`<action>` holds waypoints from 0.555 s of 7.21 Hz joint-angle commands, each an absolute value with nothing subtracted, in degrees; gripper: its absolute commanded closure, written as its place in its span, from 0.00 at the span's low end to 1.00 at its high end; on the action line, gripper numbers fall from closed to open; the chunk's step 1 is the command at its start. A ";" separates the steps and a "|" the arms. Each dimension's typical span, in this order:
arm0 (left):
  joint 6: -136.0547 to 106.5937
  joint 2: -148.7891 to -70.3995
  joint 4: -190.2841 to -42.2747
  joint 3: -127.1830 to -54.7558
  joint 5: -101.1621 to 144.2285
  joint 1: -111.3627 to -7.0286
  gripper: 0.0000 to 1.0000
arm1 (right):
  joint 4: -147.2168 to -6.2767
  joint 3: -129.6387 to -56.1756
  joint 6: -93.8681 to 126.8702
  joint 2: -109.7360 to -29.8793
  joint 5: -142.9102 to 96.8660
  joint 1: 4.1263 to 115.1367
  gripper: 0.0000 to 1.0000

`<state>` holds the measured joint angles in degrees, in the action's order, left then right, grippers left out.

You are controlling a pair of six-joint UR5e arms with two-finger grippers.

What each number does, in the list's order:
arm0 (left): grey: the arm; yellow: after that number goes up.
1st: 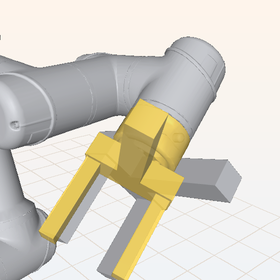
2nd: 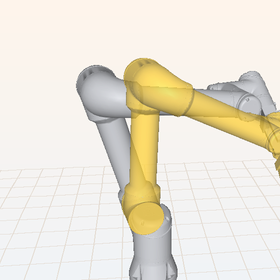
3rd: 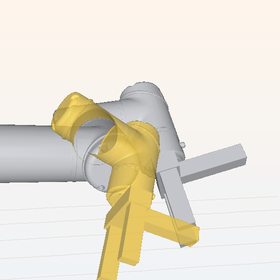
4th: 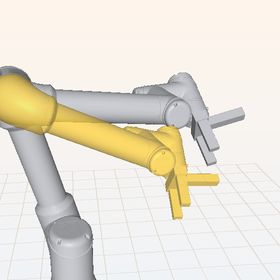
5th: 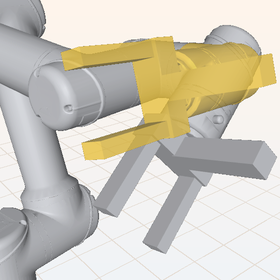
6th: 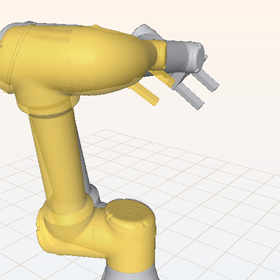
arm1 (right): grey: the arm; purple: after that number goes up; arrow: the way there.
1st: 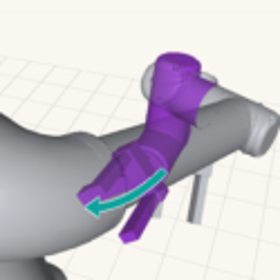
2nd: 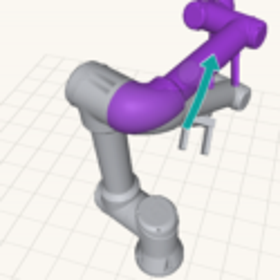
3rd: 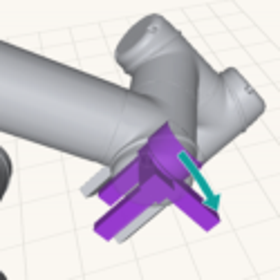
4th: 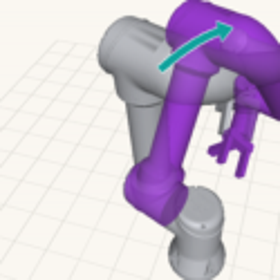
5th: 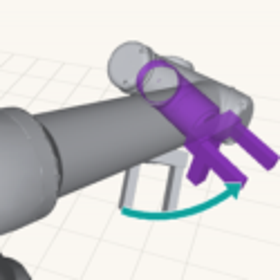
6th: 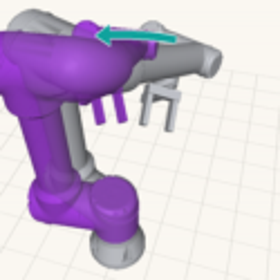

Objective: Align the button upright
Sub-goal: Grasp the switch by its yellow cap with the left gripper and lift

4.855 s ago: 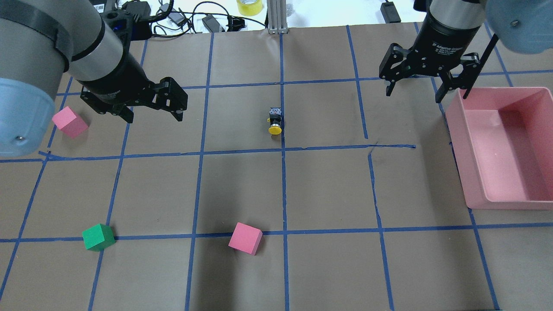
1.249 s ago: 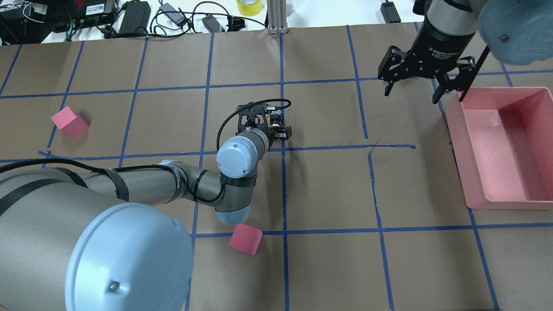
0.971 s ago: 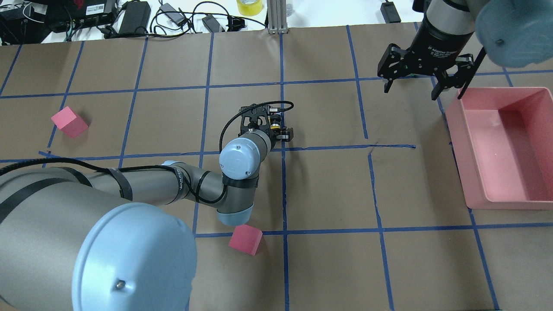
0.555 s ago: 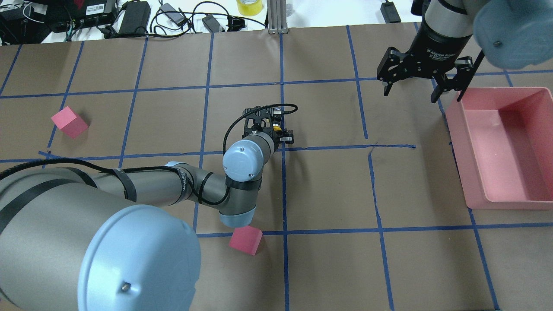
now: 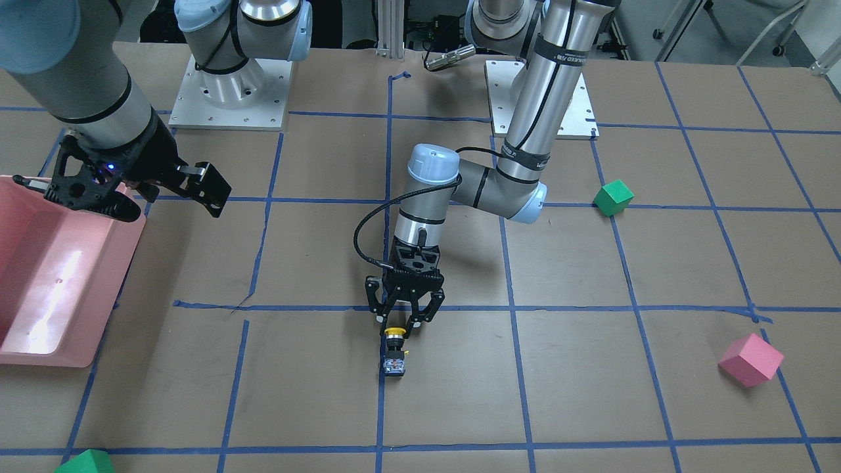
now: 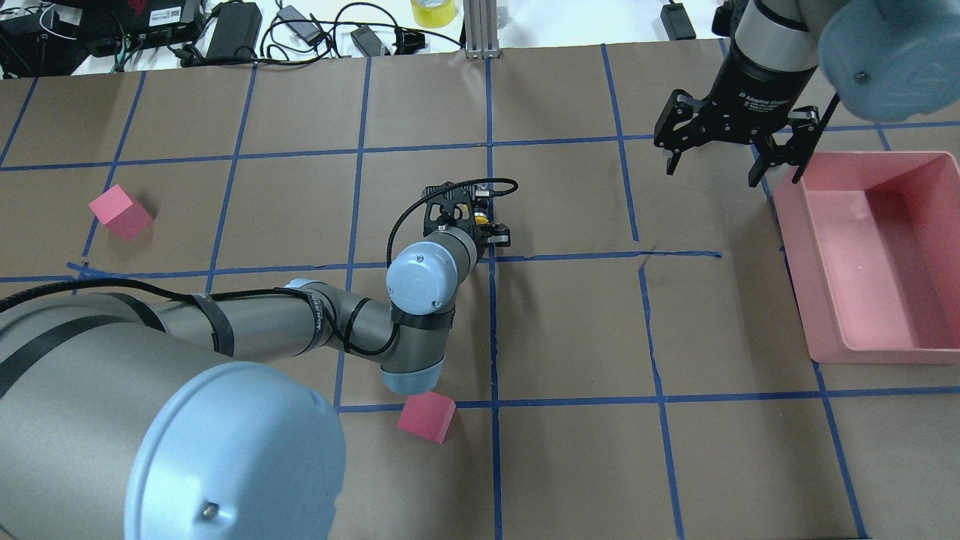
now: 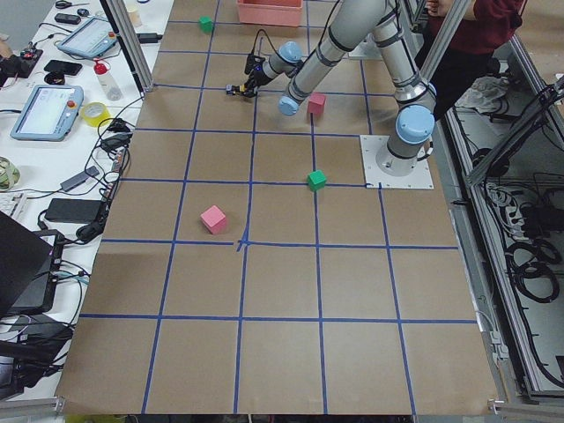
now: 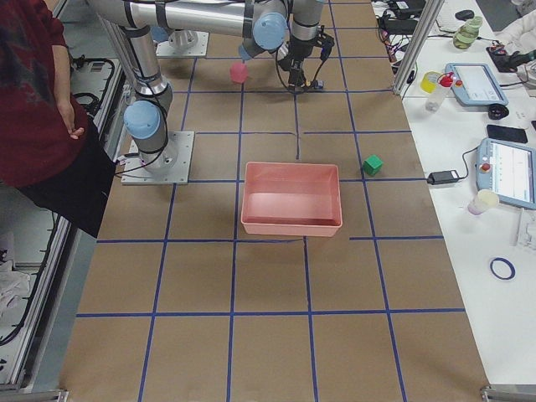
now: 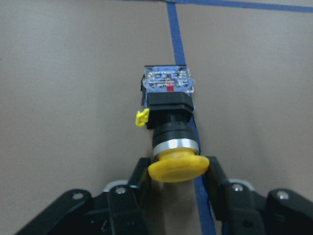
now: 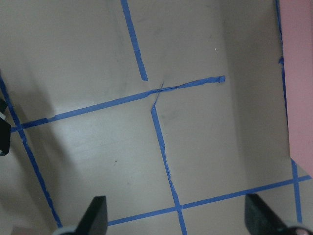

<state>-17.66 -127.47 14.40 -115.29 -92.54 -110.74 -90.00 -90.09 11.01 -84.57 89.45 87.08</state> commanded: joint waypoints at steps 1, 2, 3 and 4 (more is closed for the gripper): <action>-18.37 -125.34 11.80 -113.75 -92.02 -110.74 1.00 | -87.89 -90.26 10.29 -84.29 90.00 86.92 0.00; -18.28 -123.77 5.16 -111.29 -92.37 -110.83 1.00 | -87.98 -90.26 10.28 -84.20 91.13 86.31 0.00; -18.28 -121.57 -2.38 -109.79 -92.20 -110.74 1.00 | -87.11 -90.26 11.07 -84.20 93.58 85.70 0.00; -18.28 -118.94 -11.68 -107.51 -92.11 -110.57 1.00 | -86.40 -90.87 10.73 -83.94 94.21 85.43 0.00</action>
<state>-18.28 -121.93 -1.25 -110.10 -92.20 -110.71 -87.26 -90.41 10.74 -84.16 92.73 85.93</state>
